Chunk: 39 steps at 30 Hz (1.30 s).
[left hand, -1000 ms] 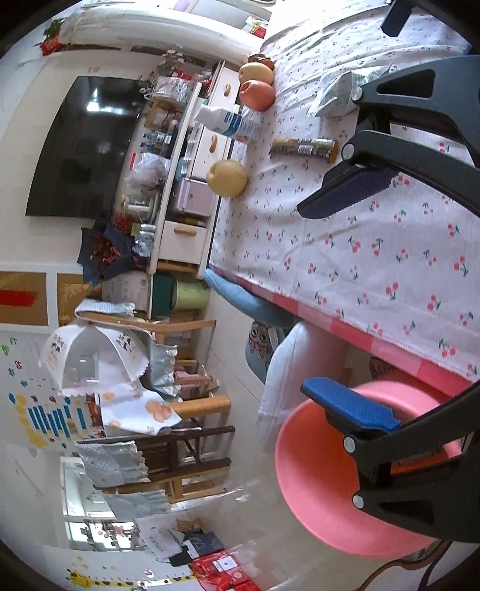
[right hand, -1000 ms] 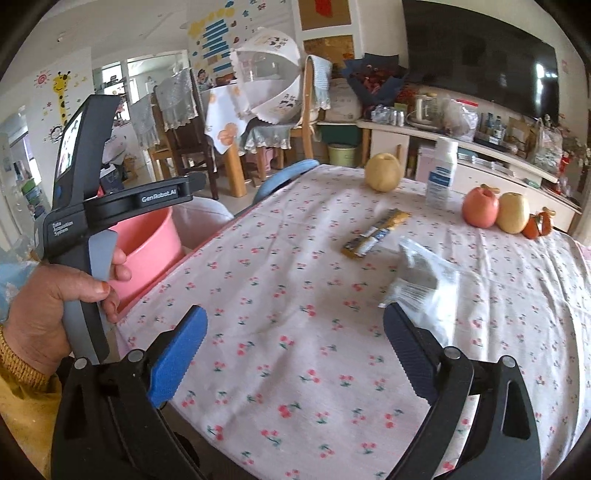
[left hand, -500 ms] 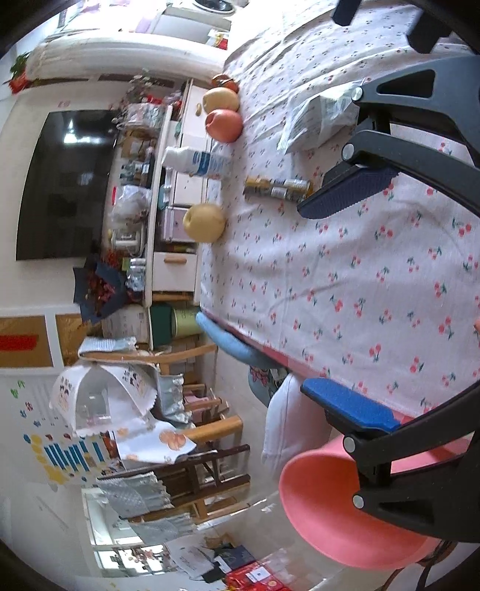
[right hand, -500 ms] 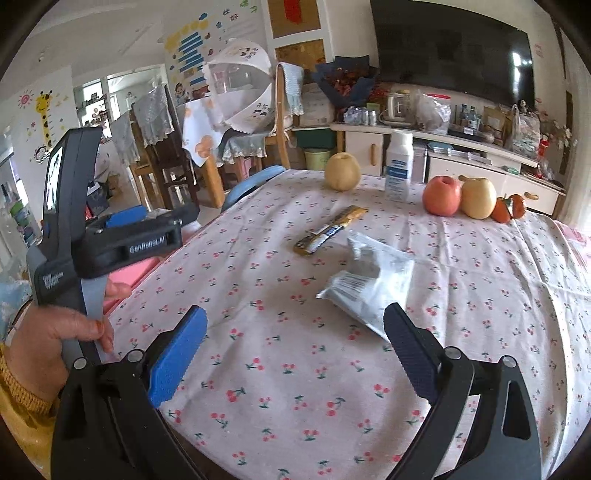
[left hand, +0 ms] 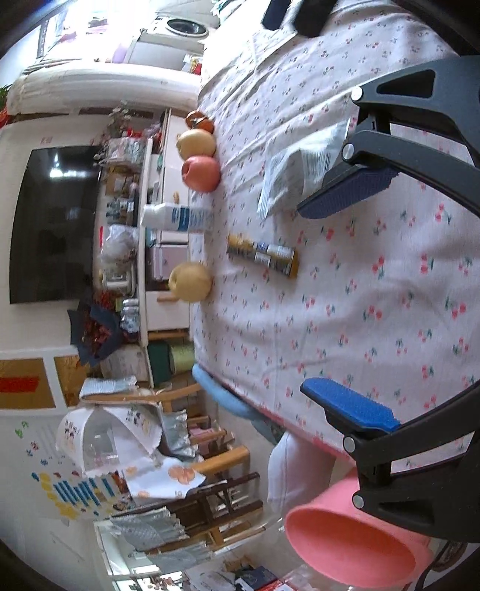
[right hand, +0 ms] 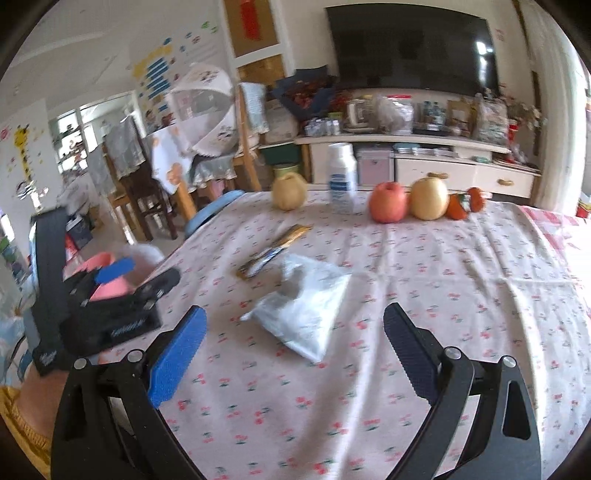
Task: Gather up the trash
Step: 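Bring both open tools back over the gold stick packet and white bag, then grasp the white printed bag with the left tool while the right tool grasps the gold stick packet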
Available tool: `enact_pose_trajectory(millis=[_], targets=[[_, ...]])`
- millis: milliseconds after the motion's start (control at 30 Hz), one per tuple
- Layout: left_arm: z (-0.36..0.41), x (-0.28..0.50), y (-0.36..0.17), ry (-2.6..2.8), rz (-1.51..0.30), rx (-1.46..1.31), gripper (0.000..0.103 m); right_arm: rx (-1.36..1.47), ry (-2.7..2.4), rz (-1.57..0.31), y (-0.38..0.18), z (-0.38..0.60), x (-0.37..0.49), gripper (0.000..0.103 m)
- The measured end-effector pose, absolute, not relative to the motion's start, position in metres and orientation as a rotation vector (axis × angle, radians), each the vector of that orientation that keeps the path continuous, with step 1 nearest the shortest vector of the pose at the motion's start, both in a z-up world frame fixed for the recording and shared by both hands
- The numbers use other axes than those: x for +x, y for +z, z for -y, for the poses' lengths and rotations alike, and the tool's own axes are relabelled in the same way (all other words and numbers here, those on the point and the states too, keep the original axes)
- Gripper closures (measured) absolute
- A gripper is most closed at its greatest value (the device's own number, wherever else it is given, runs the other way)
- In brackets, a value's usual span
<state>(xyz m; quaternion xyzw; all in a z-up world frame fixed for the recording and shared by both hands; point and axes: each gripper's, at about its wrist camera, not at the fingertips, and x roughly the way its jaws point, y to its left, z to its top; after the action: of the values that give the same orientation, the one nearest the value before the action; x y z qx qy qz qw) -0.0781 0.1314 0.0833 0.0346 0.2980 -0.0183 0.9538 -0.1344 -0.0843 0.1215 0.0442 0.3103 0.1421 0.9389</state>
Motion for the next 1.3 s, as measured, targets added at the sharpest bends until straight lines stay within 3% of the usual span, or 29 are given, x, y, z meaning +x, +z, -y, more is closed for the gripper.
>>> enact_pose_trajectory(millis=[233,600,933,1300], targets=[[-0.092,-0.071,0.078,-0.212,-0.677,0.04,0.015,0.131,0.153,-0.632,0.12,0.141,-0.113,0.008],[0.0,-0.024,0.05,-0.279,-0.857,0.213,0.015,0.272,0.095,-0.7,0.104,0.188,-0.081,0.008],[0.005,0.016,0.029,-0.212,-0.982,0.198,0.015,0.325,0.131,-0.717,0.105,0.2,-0.073,0.008],[0.005,0.019,0.023,-0.182,-0.981,0.215,0.029,0.352,0.156,-0.74,0.101,0.204,-0.069,0.008]])
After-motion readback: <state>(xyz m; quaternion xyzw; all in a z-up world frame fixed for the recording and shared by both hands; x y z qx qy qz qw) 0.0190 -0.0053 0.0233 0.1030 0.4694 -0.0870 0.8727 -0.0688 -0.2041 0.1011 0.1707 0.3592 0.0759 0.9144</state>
